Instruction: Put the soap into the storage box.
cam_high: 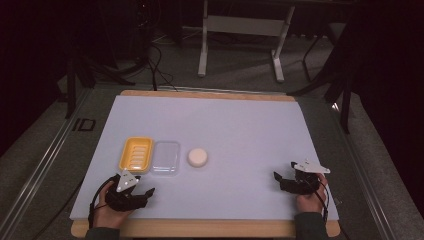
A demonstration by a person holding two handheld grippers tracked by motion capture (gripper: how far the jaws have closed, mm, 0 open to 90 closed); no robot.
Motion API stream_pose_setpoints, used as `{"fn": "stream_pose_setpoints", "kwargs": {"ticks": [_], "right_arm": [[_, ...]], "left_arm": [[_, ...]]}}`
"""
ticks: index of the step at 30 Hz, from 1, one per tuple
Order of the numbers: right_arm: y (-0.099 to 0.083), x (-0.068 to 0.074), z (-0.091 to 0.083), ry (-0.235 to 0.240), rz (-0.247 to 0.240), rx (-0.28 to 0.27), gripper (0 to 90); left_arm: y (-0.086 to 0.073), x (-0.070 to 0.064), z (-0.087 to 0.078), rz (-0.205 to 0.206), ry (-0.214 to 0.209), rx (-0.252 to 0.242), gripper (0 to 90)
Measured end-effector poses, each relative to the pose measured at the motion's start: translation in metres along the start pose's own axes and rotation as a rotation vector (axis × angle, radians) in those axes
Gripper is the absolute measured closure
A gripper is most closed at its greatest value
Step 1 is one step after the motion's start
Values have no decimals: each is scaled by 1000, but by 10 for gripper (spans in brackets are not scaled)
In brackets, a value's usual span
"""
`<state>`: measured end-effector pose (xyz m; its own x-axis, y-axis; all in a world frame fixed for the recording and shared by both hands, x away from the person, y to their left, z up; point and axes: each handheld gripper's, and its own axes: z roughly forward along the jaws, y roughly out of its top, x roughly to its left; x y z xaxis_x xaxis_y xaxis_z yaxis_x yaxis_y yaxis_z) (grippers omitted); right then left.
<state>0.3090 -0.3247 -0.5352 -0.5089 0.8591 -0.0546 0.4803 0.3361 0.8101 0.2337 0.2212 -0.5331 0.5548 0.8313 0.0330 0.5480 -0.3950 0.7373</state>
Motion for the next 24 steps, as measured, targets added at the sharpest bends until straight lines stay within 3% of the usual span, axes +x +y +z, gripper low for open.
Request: {"fn": "stream_pose_setpoints", "kwargs": {"ticks": [4, 13, 19, 24], "right_arm": [[-1, 3, -1, -28, -18, -9, 224], [-2, 1, -4, -14, 5, -45, 226], [-3, 3, -4, -11, -24, -46, 226], [-3, 4, -5, -14, -29, -53, 226]], "left_arm": [[0, -1, 1, -3, -3, 7, 323], [5, -4, 4, 9, -48, 29, 328], [15, -8, 4, 57, -74, 59, 355], [19, -10, 5, 73, -91, 76, 353]]}}
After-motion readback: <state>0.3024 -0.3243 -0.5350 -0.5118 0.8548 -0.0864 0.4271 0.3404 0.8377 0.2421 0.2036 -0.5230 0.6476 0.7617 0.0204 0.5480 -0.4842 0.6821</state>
